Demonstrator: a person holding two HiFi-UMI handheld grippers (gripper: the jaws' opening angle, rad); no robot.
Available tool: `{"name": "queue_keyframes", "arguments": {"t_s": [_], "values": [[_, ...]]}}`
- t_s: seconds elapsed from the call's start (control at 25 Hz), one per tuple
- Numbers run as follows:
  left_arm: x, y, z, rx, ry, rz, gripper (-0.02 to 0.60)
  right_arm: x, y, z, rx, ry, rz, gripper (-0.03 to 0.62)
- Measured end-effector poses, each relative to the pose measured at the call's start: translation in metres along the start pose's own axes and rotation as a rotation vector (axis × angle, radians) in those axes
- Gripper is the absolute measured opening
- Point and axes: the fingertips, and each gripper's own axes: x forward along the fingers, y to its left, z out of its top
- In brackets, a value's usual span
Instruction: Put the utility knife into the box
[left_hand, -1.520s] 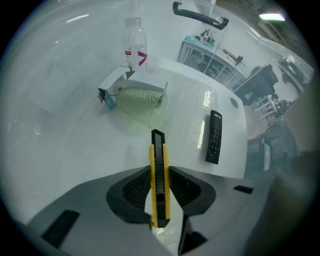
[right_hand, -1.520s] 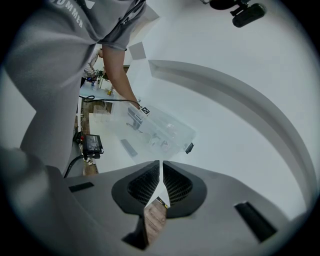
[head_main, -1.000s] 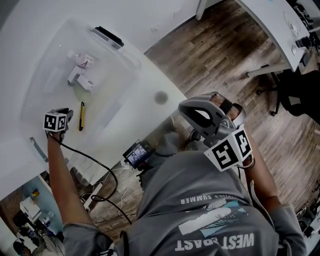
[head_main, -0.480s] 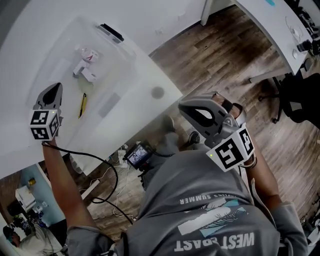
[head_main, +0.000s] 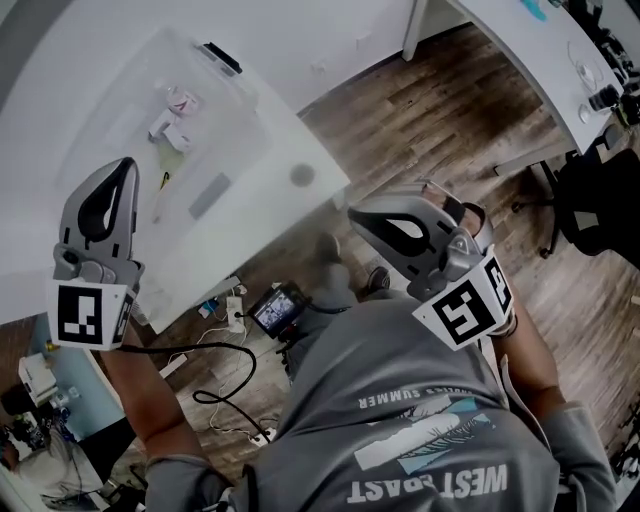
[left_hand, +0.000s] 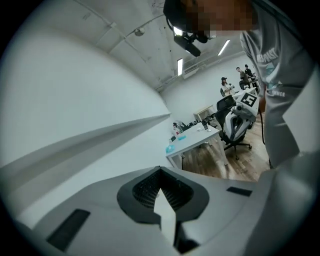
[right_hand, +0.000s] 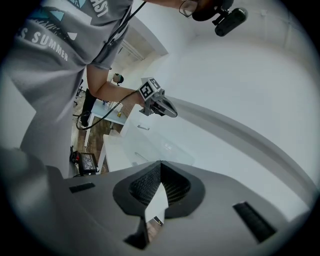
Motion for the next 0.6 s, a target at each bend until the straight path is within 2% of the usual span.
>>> {"name": "queue_keyframes", "arguments": {"t_s": [0.16, 0.32, 0.6], "values": [[-0.018, -0.040, 0.037, -0.032, -0.047, 0.011, 0.009, -0.019, 0.010, 0.015, -0.009, -0.030, 0.007, 0.011], [-0.036, -0.076, 0.062, -0.008, -0.083, 0.019, 0.009, -0.037, 0.016, 0.029, -0.027, -0.057, 0.016, 0.011], [-0.054, -0.140, 0.091, 0.053, -0.120, -0.041, 0.009, -0.060, 0.029, 0.049, -0.035, -0.108, 0.021, 0.011]]}}
